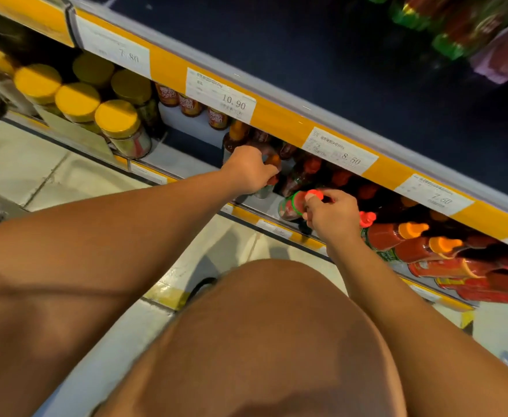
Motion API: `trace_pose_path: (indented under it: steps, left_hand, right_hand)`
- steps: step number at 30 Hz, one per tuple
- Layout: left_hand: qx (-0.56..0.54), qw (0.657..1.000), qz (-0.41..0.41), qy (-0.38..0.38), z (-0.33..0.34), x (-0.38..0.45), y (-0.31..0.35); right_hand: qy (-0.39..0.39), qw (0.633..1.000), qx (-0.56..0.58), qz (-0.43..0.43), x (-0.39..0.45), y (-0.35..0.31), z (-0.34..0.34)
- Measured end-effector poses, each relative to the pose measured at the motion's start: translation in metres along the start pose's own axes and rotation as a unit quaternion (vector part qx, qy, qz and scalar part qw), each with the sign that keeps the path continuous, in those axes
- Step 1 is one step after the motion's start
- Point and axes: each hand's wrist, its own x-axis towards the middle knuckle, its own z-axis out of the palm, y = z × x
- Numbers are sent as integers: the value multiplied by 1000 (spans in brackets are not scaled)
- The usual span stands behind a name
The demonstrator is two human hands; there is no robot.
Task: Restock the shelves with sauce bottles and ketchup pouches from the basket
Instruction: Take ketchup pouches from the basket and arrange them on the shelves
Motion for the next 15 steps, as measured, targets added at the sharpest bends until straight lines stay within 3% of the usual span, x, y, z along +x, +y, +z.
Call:
trace_pose_path:
  steps: [5, 15]
  left_hand:
    - [151, 985, 87, 11, 11, 25, 15]
    - [240, 960, 140, 29, 15, 42, 27]
  right_hand:
    - [-14, 998, -55, -36, 5, 3, 5]
    - [-64, 995, -73, -18, -2, -4, -2]
